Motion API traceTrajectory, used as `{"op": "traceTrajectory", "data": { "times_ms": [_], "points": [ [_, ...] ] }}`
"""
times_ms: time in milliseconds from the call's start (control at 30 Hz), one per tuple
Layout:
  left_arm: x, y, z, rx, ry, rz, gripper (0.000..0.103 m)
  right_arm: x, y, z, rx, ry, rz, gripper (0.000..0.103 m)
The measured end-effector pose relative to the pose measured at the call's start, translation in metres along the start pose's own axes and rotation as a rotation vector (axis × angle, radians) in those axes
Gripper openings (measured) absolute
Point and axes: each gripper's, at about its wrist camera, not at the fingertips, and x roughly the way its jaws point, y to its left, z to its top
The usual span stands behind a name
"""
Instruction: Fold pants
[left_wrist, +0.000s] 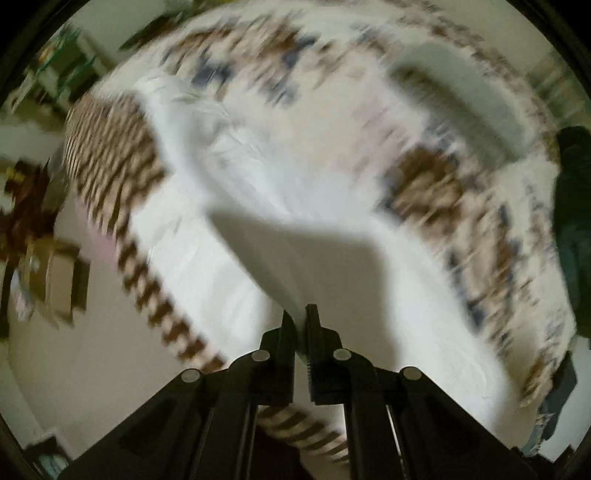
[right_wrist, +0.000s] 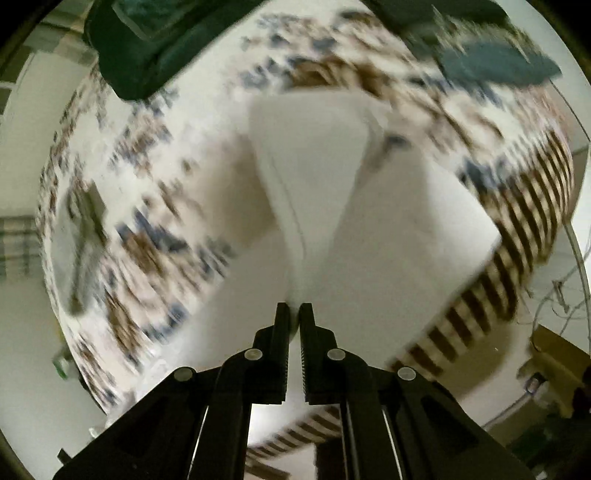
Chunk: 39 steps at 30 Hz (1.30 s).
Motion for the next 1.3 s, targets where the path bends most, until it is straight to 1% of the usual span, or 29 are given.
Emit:
{"op": "traceTrajectory", "data": {
  "times_ms": [33, 67, 100, 167, 233, 267, 300, 333, 367, 400, 467, 500, 533, 567, 633, 667, 733, 800, 833, 867, 900, 967, 1000, 1100, 1133, 1200, 1300],
  "points": [
    [0.022, 0.006, -0.011, -0.005, 0.021, 0.020, 0.003, 0.010, -0.013, -0.010, -0.001, 0.015, -0.008, 0.006],
    [0.035, 0.011, -0.021, -0.011, 0.036, 0.039, 0.004, 0.019, -0.028, -0.019, 0.002, 0.027, -0.020, 0.006],
    [0.052, 0.016, -0.015, -0.022, 0.043, 0.045, 0.004, 0.019, -0.043, -0.023, 0.002, 0.031, -0.029, 0.005],
    [0.080, 0.022, -0.024, -0.021, 0.067, 0.069, 0.005, 0.035, -0.063, -0.027, 0.003, 0.031, -0.060, 0.005],
    [0.091, 0.021, -0.024, -0.027, 0.059, 0.079, 0.006, 0.049, -0.083, -0.025, 0.015, 0.044, -0.069, 0.006],
    [0.090, 0.019, -0.025, -0.027, 0.045, 0.082, 0.006, 0.054, -0.093, -0.023, 0.026, 0.063, -0.057, 0.008],
    [0.086, 0.016, -0.027, -0.025, 0.029, 0.084, 0.006, 0.053, -0.102, -0.019, 0.025, 0.083, -0.044, 0.013],
    [0.078, 0.013, -0.031, -0.020, 0.008, 0.088, 0.006, 0.048, -0.109, -0.015, 0.017, 0.085, -0.033, 0.031],
    [0.076, 0.011, -0.033, -0.019, 0.001, 0.094, 0.010, 0.038, -0.115, -0.014, 0.001, 0.060, -0.023, 0.048],
    [0.075, 0.009, -0.030, -0.020, -0.001, 0.101, 0.014, 0.027, -0.116, -0.011, -0.009, 0.031, -0.010, 0.051],
    [0.066, 0.005, -0.031, -0.022, -0.007, 0.092, 0.047, 0.002, -0.117, -0.001, -0.026, -0.038, 0.025, 0.063],
    [0.061, 0.002, -0.034, -0.021, -0.020, 0.094, 0.054, -0.006, -0.115, 0.006, -0.023, -0.063, 0.051, 0.066],
    [0.058, -0.004, -0.035, -0.019, -0.035, 0.104, 0.065, -0.008, -0.112, 0.013, -0.018, -0.076, 0.080, 0.071],
    [0.055, -0.012, -0.037, -0.005, -0.048, 0.112, 0.071, -0.008, -0.108, 0.021, -0.009, -0.088, 0.105, 0.075],
    [0.055, -0.026, -0.039, 0.030, -0.049, 0.139, 0.076, -0.002, -0.096, 0.041, 0.020, -0.117, 0.140, 0.080],
    [0.054, -0.035, -0.042, 0.055, -0.045, 0.153, 0.076, 0.005, -0.090, 0.052, 0.047, -0.122, 0.144, 0.081],
    [0.054, -0.051, -0.046, 0.091, -0.042, 0.172, 0.076, 0.019, -0.087, 0.072, 0.121, -0.103, 0.158, 0.081],
    [0.055, -0.060, -0.053, 0.123, -0.032, 0.188, 0.076, 0.042, -0.087, 0.089, 0.209, -0.035, 0.156, 0.080],
    [0.058, -0.064, -0.053, 0.132, -0.023, 0.194, 0.076, 0.049, -0.091, 0.094, 0.254, -0.025, 0.168, 0.060],
    [0.061, -0.062, -0.049, 0.135, -0.014, 0.195, 0.076, 0.052, -0.092, 0.096, 0.257, -0.016, 0.143, 0.014],
    [0.061, -0.065, -0.051, 0.133, 0.000, 0.194, 0.076, 0.049, -0.093, 0.097, 0.247, -0.021, 0.126, 0.006],
    [0.073, -0.048, -0.042, 0.126, 0.017, 0.196, 0.076, 0.031, -0.102, 0.092, 0.202, -0.070, 0.128, 0.006],
    [0.073, -0.048, -0.044, 0.120, 0.026, 0.190, 0.076, 0.016, -0.108, 0.087, 0.166, -0.096, 0.140, 0.006],
    [0.080, -0.038, -0.039, 0.127, 0.036, 0.194, 0.076, -0.021, -0.133, 0.072, 0.126, -0.137, 0.194, 0.006],
    [0.081, -0.038, -0.040, 0.132, 0.040, 0.191, 0.076, -0.031, -0.140, 0.068, 0.109, -0.142, 0.219, 0.006],
    [0.083, -0.037, -0.041, 0.135, 0.049, 0.195, 0.076, -0.044, -0.152, 0.063, 0.066, -0.144, 0.233, 0.006],
    [0.086, -0.034, -0.038, 0.131, 0.067, 0.192, 0.076, -0.044, -0.168, 0.064, -0.008, -0.133, 0.195, 0.006]
  ]
}}
